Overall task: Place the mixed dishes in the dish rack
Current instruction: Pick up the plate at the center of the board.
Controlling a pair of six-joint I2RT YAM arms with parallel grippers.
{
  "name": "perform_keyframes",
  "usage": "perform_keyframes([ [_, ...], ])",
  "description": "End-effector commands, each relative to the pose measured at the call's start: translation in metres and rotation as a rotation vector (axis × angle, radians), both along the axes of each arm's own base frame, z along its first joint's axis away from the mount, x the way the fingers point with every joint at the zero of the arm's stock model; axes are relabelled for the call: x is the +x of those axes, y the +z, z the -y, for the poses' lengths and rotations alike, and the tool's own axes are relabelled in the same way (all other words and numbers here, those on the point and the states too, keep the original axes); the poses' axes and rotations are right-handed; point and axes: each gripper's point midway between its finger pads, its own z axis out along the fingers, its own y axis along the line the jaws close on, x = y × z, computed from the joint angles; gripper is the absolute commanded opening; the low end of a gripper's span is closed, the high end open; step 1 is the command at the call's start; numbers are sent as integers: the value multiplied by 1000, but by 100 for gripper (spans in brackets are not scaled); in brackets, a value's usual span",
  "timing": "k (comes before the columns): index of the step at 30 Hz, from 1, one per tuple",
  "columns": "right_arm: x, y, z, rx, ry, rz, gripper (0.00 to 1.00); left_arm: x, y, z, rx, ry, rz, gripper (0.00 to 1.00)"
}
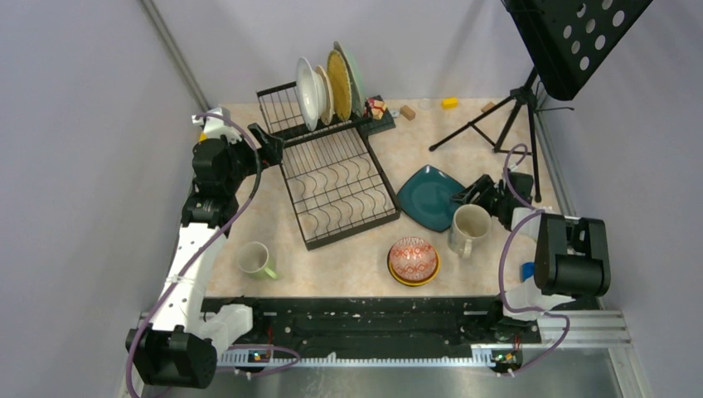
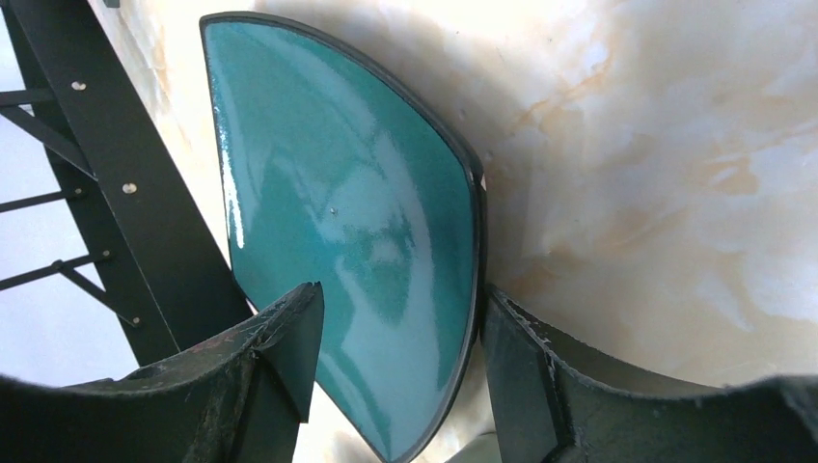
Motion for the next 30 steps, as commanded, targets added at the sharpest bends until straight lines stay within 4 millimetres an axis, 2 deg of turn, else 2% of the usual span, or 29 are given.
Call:
perform_keyframes([
  [1,5,0,-1,40,-7,35,61,4,13,1,-1,-7,59,99],
  [9,2,-10,-7,92,-12,33,57,4,13,1,-3,-10,58,99],
  [13,4,-11,-8,106,-17,37,48,4,13,1,-5,-11,58,99],
  [17,8,-9,-7,102,-15,47,33,4,13,2,-9,-15,59,99],
  [22,14,1,-6,93,-12,70,13,2,16,4,-4,-25,67,99],
  [25,20,13,-5,84,-9,99,2,-1,22,12,25,-92,91,99],
  [30,29,39,-1,61,-20,159,0,-9,38,23,75,-179,160,99],
])
